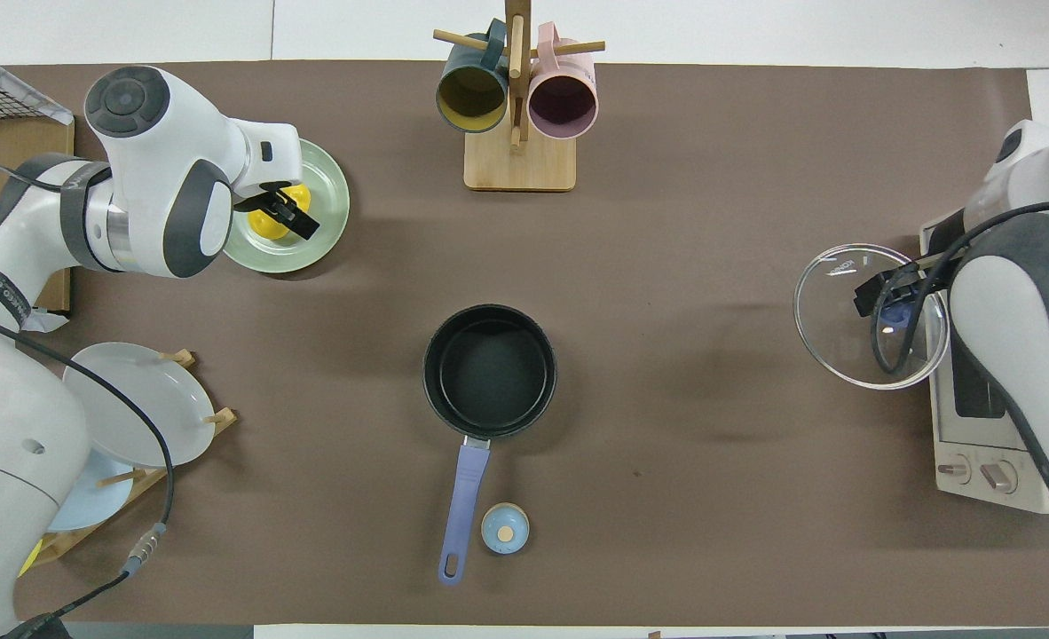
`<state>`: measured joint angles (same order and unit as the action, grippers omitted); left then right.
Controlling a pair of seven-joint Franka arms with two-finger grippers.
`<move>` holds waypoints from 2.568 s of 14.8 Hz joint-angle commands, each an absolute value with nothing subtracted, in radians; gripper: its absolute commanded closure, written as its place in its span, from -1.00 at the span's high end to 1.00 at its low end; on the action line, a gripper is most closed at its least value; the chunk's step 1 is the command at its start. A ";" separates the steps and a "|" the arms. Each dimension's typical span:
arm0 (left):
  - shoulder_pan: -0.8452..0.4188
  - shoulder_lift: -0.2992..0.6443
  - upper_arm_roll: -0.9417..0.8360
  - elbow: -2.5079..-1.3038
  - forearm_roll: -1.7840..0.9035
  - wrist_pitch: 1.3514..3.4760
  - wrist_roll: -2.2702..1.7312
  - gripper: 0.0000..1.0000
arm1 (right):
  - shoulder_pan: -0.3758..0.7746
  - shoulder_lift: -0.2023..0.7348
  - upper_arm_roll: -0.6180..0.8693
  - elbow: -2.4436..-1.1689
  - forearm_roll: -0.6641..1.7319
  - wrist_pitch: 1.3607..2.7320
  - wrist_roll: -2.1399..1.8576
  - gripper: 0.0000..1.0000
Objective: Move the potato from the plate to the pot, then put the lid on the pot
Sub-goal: 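Grasp the yellow potato with the left gripper while the right gripper lifts the lid, then carry the potato with the left gripper over the black saucepan, then lower the potato into the saucepan and open the left gripper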
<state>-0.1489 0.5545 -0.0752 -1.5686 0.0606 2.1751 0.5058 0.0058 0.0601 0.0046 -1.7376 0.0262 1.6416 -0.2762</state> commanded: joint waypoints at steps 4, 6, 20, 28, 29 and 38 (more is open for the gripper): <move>-0.156 0.545 -0.063 -1.620 0.087 2.252 0.509 -0.76 | 0.032 -0.017 0.020 -1.706 -0.025 1.525 -0.250 -1.00; -0.147 0.543 -0.063 -1.621 0.086 2.256 0.506 -1.00 | 0.038 -0.021 0.021 -1.713 -0.023 1.535 -0.203 -1.00; -0.389 0.085 -0.063 -1.711 -0.075 1.805 -0.593 -1.00 | 0.080 -0.028 0.026 -1.720 -0.017 1.539 -0.132 -1.00; -0.623 0.072 -0.063 -2.048 -0.077 2.215 -0.841 -1.00 | 0.080 -0.028 0.028 -1.723 -0.009 1.552 -0.124 -1.00; -0.630 0.086 -0.063 -2.069 -0.077 2.270 -0.832 -1.00 | 0.080 -0.028 0.028 -1.723 -0.009 1.552 -0.117 -1.00; -0.703 0.204 -0.060 -2.102 -0.072 2.376 -0.718 -1.00 | 0.081 -0.028 0.028 -1.724 -0.008 1.560 -0.112 -1.00</move>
